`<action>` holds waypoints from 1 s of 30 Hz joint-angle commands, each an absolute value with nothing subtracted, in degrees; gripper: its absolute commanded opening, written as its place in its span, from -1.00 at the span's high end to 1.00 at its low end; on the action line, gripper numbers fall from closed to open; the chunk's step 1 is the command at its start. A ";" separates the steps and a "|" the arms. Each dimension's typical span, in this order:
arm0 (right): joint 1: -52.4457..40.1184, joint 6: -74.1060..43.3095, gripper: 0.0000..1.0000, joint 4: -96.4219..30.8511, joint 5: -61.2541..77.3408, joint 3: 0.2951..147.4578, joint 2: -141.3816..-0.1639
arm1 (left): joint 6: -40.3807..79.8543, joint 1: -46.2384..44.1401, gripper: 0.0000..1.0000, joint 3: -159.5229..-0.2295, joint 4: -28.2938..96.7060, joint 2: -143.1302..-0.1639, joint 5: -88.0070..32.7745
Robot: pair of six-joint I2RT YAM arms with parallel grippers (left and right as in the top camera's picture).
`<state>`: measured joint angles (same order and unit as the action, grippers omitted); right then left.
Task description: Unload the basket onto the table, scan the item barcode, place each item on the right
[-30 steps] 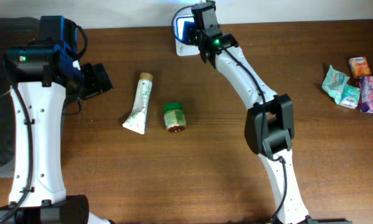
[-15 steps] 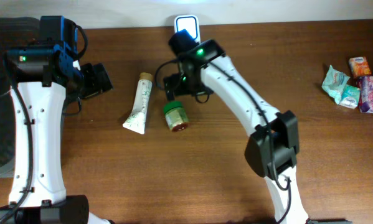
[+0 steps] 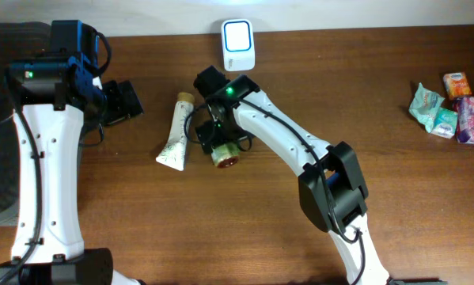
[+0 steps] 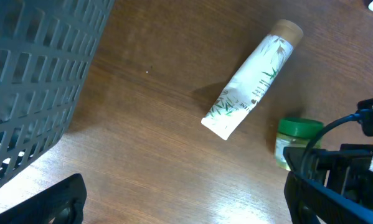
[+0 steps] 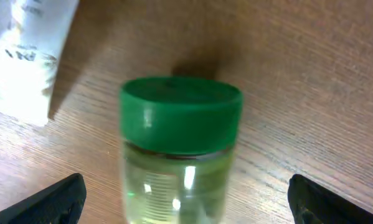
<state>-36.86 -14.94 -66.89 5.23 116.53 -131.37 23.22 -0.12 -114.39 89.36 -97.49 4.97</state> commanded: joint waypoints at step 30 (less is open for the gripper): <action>-13.85 8.10 -0.15 -84.86 67.02 113.06 -131.52 | 23.53 0.30 -0.98 -114.43 89.43 -96.47 5.43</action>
